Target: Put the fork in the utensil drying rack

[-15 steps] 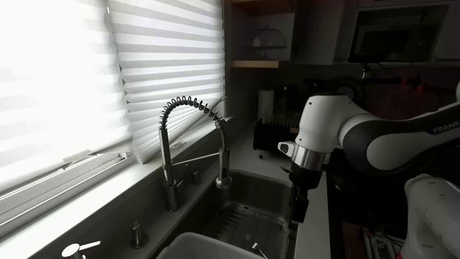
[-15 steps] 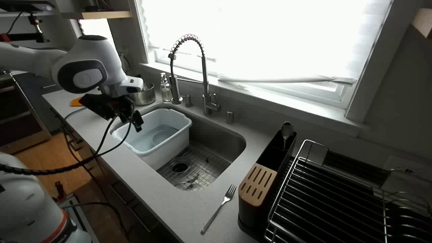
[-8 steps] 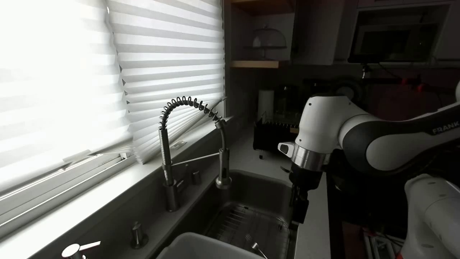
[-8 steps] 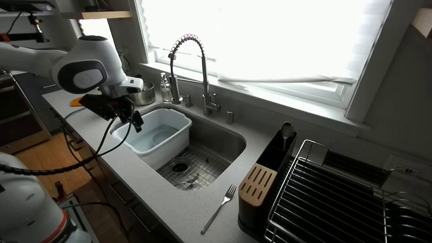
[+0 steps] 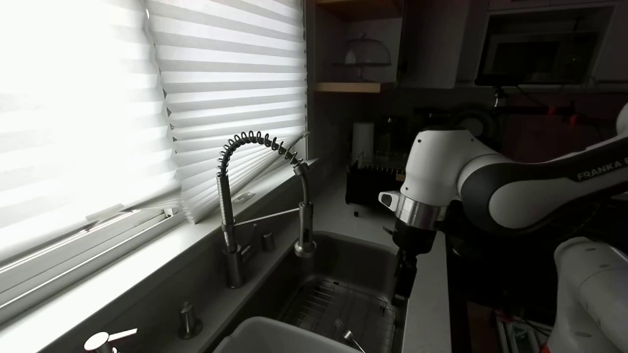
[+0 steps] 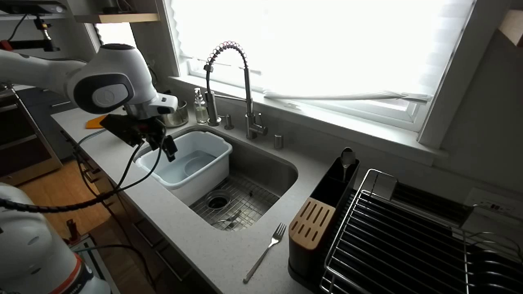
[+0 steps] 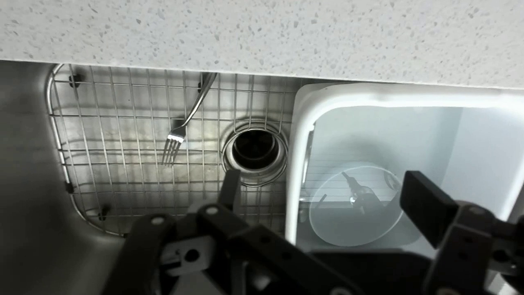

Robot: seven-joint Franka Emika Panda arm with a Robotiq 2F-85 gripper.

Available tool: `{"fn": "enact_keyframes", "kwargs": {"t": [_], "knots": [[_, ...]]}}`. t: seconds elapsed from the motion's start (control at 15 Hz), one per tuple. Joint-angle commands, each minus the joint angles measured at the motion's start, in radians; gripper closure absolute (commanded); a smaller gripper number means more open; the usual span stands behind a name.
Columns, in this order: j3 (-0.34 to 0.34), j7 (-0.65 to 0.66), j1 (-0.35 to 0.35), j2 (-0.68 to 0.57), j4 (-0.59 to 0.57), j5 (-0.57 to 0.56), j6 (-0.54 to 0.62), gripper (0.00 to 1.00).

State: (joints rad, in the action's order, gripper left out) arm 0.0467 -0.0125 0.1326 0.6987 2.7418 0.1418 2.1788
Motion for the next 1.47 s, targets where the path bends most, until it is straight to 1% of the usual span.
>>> {"fn": "enact_keyframes", "kwargs": {"t": [0.0, 0.07, 0.13, 0.27, 0.33, 0.4, 0.6, 0.73, 0.87, 1.0, 1.33, 1.4], "knots": [[-0.019, 0.007, -0.103, -0.090, -0.059, -0.095, -0.037, 0.00], [-0.023, -0.004, -0.127, -0.115, -0.078, -0.133, -0.065, 0.00], [-0.033, -0.039, -0.159, -0.150, -0.101, -0.198, -0.084, 0.00], [-0.058, -0.102, -0.194, -0.211, -0.135, -0.292, -0.096, 0.00], [-0.059, -0.106, -0.216, -0.234, -0.143, -0.343, -0.087, 0.00], [-0.073, -0.137, -0.232, -0.267, -0.155, -0.396, -0.083, 0.00], [-0.104, -0.199, -0.259, -0.332, -0.176, -0.508, -0.066, 0.00], [-0.136, -0.249, -0.270, -0.366, -0.183, -0.556, -0.042, 0.00], [-0.170, -0.280, -0.287, -0.390, -0.188, -0.589, -0.021, 0.00], [-0.211, -0.305, -0.306, -0.404, -0.190, -0.590, 0.005, 0.00], [-0.321, -0.393, -0.366, -0.406, -0.181, -0.568, 0.111, 0.00], [-0.356, -0.452, -0.366, -0.405, -0.180, -0.525, 0.137, 0.00]]}}
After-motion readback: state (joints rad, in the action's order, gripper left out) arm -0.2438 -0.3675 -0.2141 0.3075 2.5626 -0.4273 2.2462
